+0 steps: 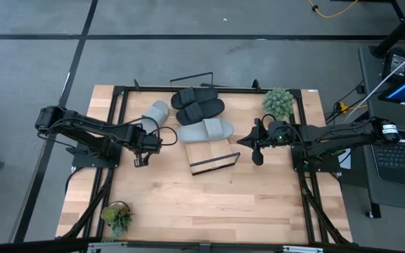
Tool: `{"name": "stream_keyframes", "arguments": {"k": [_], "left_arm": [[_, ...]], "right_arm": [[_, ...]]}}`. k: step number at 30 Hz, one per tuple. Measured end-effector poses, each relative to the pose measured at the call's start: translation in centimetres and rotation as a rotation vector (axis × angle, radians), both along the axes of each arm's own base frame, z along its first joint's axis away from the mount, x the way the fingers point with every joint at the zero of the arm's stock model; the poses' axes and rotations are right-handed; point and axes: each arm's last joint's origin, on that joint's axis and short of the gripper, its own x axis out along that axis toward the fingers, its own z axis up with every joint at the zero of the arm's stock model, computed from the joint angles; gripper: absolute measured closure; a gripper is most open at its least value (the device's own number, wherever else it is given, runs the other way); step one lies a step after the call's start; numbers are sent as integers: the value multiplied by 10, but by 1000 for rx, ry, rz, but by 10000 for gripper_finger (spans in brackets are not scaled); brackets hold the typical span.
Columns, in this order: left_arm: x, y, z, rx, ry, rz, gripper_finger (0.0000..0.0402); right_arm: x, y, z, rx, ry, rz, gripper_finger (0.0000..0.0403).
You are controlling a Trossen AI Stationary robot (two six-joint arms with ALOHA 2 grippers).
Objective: Pick and place slides into the shelf
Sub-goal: Put the gray slide on the shelf
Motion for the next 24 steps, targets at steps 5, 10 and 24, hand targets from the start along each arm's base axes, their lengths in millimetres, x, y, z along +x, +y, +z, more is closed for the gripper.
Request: {"name": "stream_keyframes", "arguments": {"k": [5, 10, 24], "left_arm": [[3, 0, 0, -1, -28, 1, 401], [3, 0, 0, 12, -28, 5, 402], [3, 1, 1, 51, -38, 32, 355]], "right_arm": [[0, 0, 1, 1, -6, 2, 392], [1, 0, 1, 0, -13, 3, 392], [1, 0, 1, 6, -14, 0, 392]]}}
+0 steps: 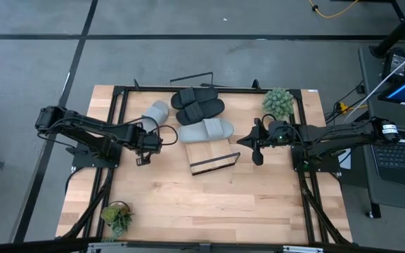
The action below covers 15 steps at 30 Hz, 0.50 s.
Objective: Pick and place slides into the shelf
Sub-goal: Put the gray slide on the shelf
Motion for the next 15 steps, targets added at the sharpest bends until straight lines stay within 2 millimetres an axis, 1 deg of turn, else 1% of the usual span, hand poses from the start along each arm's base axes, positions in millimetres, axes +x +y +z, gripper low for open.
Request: {"name": "stream_keyframes", "arguments": {"k": [4, 9, 12, 15], "left_arm": [[0, 2, 1, 58, -16, 39, 307], [0, 2, 1, 63, -21, 43, 256], [1, 1, 0, 32, -24, 40, 241], [1, 1, -4, 28, -36, 41, 238]], "right_arm": [[0, 0, 0, 0, 0, 0, 392], [0, 0, 0, 23, -1, -10, 392], [0, 2, 0, 48, -1, 41, 392], [0, 3, 0, 59, -6, 69, 392]]}}
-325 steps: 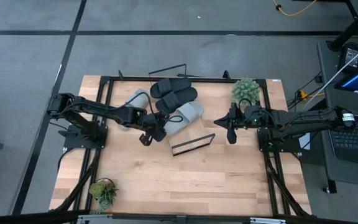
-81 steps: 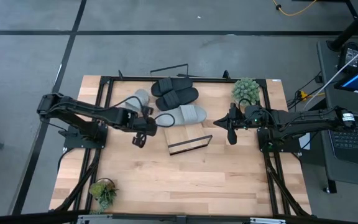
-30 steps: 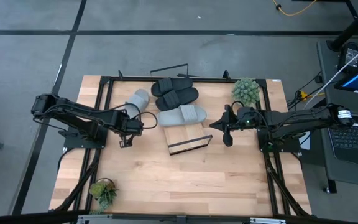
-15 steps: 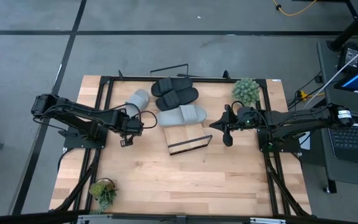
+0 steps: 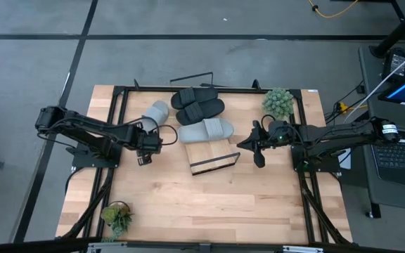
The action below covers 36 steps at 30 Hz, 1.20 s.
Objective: Pick and place slides into the shelf
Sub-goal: Put the gray slide on the shelf
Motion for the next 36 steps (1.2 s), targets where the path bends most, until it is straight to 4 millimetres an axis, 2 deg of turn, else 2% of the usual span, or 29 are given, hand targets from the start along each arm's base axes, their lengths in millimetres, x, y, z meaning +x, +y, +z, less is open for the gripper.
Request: {"name": "stream_keyframes", "arguments": {"k": [8, 26, 36], "left_arm": [[-7, 5, -10, -5, 25, 54, 237], [-3, 27, -12, -41, -36, 188, 237], [-15, 35, -35, -29, -11, 318, 237]], "right_arm": [[0, 0, 0, -4, -3, 1, 392], [0, 0, 0, -29, -3, 12, 392], [0, 0, 0, -32, -2, 14, 392]]}}
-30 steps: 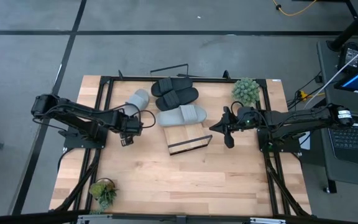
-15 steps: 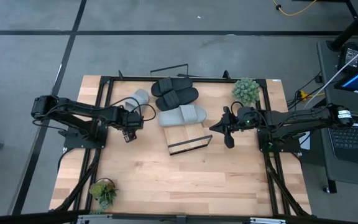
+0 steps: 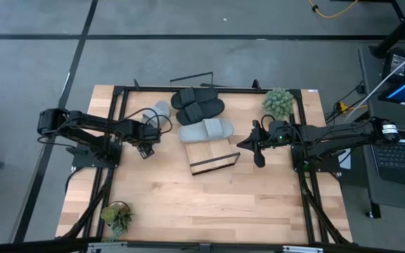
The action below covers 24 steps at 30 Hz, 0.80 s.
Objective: Pick and place slides into the shelf
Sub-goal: Put the gray slide on the shelf
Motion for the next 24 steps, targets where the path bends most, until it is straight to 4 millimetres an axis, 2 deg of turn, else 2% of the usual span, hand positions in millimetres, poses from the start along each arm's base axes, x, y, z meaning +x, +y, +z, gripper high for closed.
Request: {"name": "stream_keyframes", "arguments": {"k": [10, 13, 19, 24], "left_arm": [[2, 2, -2, 2, -37, 10, 244], [2, 1, -2, -7, -42, 10, 275], [3, 0, -2, -28, -65, 51, 380], [3, -1, -2, -32, -75, 84, 394]], "right_arm": [[0, 0, 0, 2, 0, -2, 392], [0, 0, 0, 3, 0, -2, 392], [0, 0, 0, 3, 0, -2, 392], [0, 0, 0, 3, 0, -2, 392]]}}
